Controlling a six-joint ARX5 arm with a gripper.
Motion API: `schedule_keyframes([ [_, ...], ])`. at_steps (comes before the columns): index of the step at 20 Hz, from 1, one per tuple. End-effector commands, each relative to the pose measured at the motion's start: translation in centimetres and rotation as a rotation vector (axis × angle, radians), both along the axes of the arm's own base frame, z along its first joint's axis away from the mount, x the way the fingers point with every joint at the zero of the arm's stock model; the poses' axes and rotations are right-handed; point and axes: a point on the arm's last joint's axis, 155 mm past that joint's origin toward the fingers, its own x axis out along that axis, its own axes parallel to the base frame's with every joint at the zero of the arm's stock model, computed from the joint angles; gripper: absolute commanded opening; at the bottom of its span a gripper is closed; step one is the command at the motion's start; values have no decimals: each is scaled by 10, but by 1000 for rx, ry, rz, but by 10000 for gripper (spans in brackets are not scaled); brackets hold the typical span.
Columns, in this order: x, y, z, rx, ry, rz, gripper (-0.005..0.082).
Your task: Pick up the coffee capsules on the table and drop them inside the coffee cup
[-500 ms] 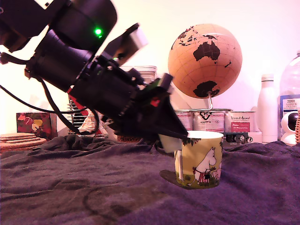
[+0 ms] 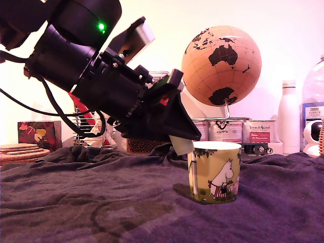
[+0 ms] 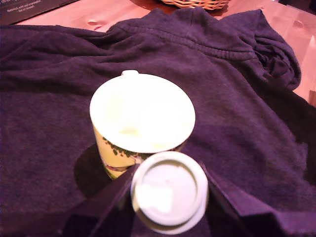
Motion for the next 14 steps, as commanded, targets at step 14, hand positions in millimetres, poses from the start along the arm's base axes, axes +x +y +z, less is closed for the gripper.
schedule_keyframes([
  [14, 26, -24, 70, -90, -148, -12, 321],
])
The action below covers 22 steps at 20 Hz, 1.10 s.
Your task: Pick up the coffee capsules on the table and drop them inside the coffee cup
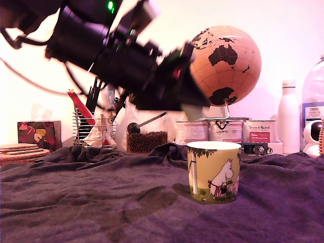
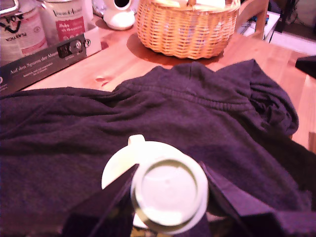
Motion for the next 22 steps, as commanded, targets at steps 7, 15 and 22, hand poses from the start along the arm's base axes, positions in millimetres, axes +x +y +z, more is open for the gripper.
schedule_keyframes([
  [7, 15, -15, 33, 67, -21, -26, 321],
  [15, 22, -23, 12, 166, 60, -39, 322],
  [22, 30, -35, -16, 265, 157, -63, 322],
])
